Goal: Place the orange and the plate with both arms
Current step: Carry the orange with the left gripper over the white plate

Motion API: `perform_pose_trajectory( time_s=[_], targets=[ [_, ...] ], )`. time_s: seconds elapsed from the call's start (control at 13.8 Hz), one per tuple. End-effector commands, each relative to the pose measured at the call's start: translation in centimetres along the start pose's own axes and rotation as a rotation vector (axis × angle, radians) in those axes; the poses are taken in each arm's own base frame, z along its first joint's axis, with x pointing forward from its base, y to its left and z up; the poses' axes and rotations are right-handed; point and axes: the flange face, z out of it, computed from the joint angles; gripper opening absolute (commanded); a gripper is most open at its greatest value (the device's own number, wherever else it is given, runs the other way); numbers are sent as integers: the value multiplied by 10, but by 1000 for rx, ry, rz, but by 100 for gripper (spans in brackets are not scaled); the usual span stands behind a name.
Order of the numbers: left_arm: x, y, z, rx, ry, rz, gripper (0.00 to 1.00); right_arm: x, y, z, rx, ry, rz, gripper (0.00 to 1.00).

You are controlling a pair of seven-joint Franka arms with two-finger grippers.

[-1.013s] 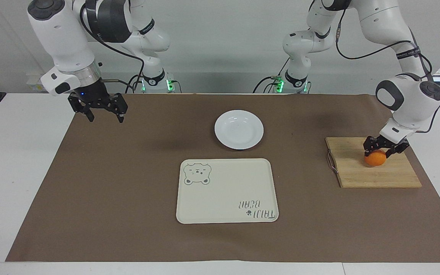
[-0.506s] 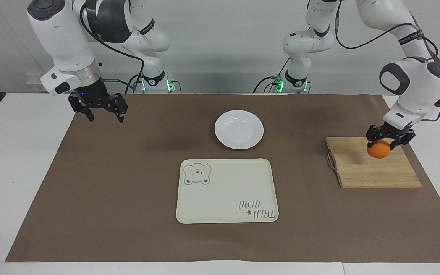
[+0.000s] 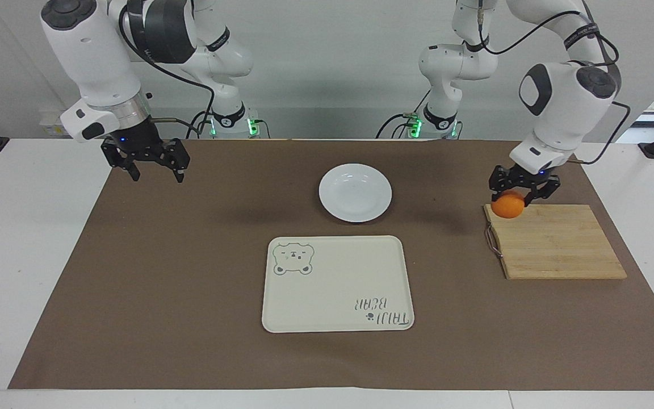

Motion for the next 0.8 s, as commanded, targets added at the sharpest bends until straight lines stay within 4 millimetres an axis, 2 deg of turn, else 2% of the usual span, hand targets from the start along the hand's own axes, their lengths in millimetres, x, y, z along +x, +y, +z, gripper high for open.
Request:
perform_pose_trajectory(
  time_s=[0.0,0.14,0.29,0.43,0.65,0.72],
  targets=[
    [-5,78,6,-44,-19,-53,0,-1,0,1,-5,9,18,100],
    [-11,147,21,-47,-33,-58,0,-1,0,1,-5,9,18,100],
    [-24,210,50,-57,-2,-73,0,-1,0,1,-5,9,19,100],
    [-37,263,83,-60,18,-109,0,-1,0,1,-5,9,18,100],
    [-55,310,115,-46,-7,-113,0,-1,0,1,-5,7,18,100],
    [-62,317,122,-45,-6,-115,0,-1,2,1,-6,7,22,100]
  ],
)
